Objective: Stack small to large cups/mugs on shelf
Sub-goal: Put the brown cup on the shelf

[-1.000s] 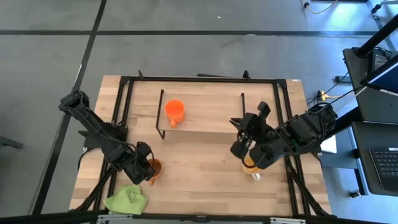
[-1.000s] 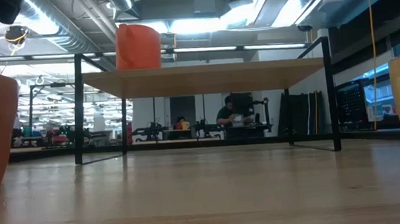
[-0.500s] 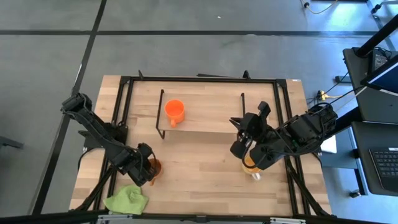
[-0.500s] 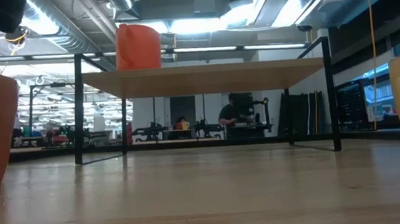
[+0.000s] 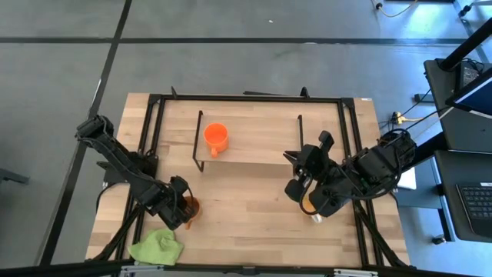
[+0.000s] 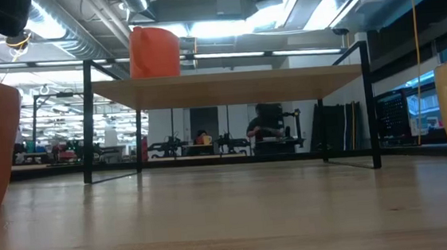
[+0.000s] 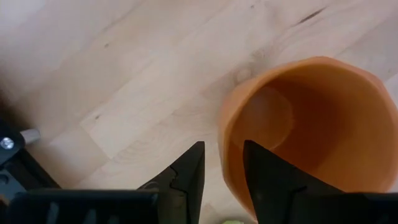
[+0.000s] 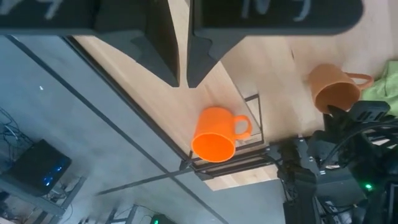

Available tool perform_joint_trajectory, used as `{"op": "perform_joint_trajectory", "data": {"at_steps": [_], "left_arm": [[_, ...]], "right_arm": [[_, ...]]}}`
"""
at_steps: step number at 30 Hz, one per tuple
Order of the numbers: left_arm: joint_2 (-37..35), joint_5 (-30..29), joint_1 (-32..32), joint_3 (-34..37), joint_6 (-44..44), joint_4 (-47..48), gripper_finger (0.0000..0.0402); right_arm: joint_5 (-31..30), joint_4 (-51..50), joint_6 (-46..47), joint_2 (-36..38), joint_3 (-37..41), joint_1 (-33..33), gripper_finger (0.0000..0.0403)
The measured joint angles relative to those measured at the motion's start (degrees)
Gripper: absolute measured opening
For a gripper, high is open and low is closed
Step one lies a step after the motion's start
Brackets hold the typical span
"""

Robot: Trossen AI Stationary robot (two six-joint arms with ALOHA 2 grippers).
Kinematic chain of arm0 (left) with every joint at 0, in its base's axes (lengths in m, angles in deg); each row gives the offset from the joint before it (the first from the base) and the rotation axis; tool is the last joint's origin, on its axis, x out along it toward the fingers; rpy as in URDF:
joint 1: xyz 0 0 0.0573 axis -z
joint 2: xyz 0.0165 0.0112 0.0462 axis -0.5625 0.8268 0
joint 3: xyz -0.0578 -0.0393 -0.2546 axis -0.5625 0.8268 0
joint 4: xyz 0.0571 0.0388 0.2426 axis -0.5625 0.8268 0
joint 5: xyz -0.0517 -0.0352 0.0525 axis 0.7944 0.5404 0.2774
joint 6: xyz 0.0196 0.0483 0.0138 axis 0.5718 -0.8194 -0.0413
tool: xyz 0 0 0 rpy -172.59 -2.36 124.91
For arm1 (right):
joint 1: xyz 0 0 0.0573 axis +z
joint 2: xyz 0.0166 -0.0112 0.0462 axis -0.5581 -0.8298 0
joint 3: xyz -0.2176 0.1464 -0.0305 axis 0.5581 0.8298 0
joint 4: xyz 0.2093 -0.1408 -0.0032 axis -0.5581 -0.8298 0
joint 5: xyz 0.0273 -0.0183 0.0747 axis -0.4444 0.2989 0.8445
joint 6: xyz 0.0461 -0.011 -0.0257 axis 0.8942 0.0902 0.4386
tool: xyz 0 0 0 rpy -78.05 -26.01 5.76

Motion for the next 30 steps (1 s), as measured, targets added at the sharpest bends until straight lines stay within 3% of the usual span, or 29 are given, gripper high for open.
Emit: {"op": "perform_joint_trajectory", "data": {"at_steps": [21, 30], "left_arm": [[5.25, 0.59, -0.96, 0.15, -0.28, -5.59, 0.0101], [5.25, 1.88, -0.98, 0.15, 1.33, -5.96, 0.0036]], "right_arm": [[1.08, 0.23, 5.33, -3.32, 0.0, 1.6, 0.0033], [1.11, 0.64, 5.25, -3.32, 0.0, 1.58, 0.0033]]}}
